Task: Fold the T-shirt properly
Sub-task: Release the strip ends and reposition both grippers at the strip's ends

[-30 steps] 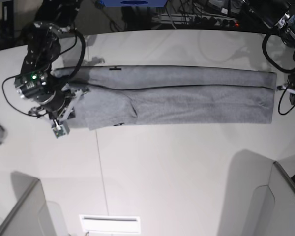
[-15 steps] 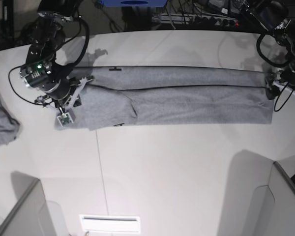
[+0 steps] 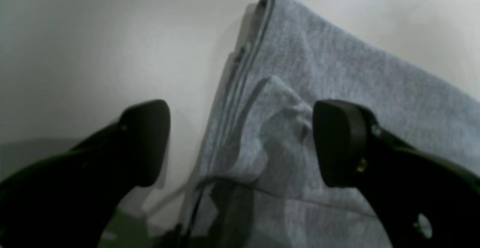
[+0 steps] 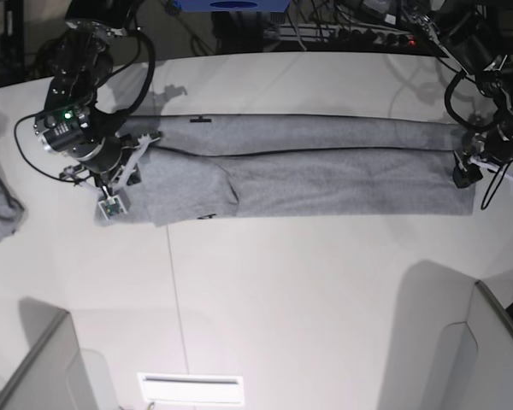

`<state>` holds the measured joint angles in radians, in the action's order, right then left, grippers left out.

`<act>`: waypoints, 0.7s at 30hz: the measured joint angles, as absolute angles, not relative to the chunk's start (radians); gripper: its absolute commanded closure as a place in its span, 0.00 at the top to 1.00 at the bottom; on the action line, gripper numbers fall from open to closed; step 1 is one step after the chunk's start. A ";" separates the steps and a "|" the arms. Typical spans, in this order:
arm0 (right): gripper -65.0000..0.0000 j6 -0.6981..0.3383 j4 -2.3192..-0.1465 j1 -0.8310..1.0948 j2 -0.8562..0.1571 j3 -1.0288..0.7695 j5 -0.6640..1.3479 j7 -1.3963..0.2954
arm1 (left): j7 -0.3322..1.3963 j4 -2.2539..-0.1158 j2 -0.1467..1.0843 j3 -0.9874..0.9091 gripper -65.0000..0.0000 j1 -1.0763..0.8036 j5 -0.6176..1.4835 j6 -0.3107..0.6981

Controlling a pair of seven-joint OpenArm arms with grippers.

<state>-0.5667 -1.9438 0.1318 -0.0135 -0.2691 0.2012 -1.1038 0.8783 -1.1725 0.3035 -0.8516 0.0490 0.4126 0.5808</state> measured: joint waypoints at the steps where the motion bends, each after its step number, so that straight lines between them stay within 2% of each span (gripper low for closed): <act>1: 0.00 -0.567 -1.944 0.132 -0.014 -0.269 0.201 -1.104 | 0.874 -1.168 0.309 -0.826 0.83 0.047 0.413 0.580; 4: 0.00 -0.567 -1.944 0.133 -0.014 -0.269 0.201 -1.104 | 0.878 -1.153 0.330 -0.769 0.59 0.051 0.417 0.580; 12: 0.00 -0.567 -1.945 0.134 -0.014 -0.269 0.201 -1.104 | 0.860 -1.145 0.329 -0.772 0.02 0.022 0.439 0.581; 21: 0.00 -0.567 -1.948 0.160 -0.016 -0.280 0.202 -1.099 | 0.907 -1.135 0.408 -0.765 0.00 0.013 0.422 0.591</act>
